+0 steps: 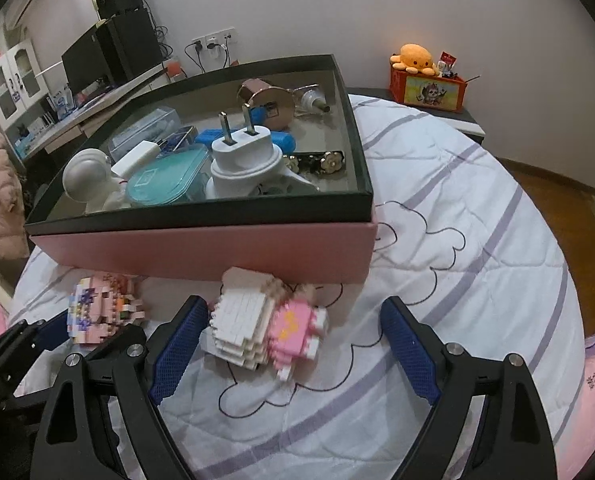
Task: Organize rigid objects
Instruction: 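Grasp pastel block figure with left tool while right grasps white-pink block figure, then carry both block figures over the pink box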
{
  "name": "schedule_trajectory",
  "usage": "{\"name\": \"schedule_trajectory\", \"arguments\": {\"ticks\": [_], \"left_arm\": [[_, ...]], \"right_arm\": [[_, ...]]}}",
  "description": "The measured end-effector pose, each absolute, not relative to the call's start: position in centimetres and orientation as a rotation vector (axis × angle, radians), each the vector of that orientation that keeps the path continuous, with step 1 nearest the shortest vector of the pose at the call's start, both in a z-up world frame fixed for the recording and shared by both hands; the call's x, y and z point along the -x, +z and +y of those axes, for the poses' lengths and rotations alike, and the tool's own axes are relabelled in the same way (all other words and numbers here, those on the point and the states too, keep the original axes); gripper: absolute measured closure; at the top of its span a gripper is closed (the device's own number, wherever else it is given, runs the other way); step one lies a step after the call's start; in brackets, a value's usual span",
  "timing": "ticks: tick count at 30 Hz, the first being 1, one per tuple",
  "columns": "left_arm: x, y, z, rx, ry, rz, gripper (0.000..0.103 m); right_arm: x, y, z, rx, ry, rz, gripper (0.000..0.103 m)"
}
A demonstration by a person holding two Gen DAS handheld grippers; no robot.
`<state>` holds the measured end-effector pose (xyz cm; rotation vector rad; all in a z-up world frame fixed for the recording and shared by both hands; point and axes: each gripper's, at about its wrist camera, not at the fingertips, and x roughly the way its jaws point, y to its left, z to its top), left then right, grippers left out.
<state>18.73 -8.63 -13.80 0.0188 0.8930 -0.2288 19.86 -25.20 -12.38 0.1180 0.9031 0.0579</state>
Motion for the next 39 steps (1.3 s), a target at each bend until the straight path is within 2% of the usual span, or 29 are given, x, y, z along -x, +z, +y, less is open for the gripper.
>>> {"name": "schedule_trajectory", "arguments": {"ticks": [2,3,21,30,39], "left_arm": [[-18.7,-13.8,-8.5,-0.009,-0.236,0.890,0.042],[-18.6,-13.7,-8.3,0.000,-0.242,0.889,0.042],[-15.0,-10.9,-4.4,0.082,-0.245,0.811,0.043],[-14.8,-6.8,-2.5,0.087,-0.245,0.726,0.043],[-18.4,-1.7,-2.1,0.052,-0.229,0.624,0.043]], "right_arm": [[-19.4,-12.1,-25.2,-0.121,0.079,0.891,0.040],[-19.2,-11.9,-25.3,-0.125,0.083,0.885,0.042],[-14.6,-9.3,-25.4,-0.123,0.137,0.810,0.042],[-13.9,-5.2,-23.6,-0.095,0.202,0.734,0.042],[-17.9,-0.3,-22.4,-0.048,0.235,0.669,0.042]]}}
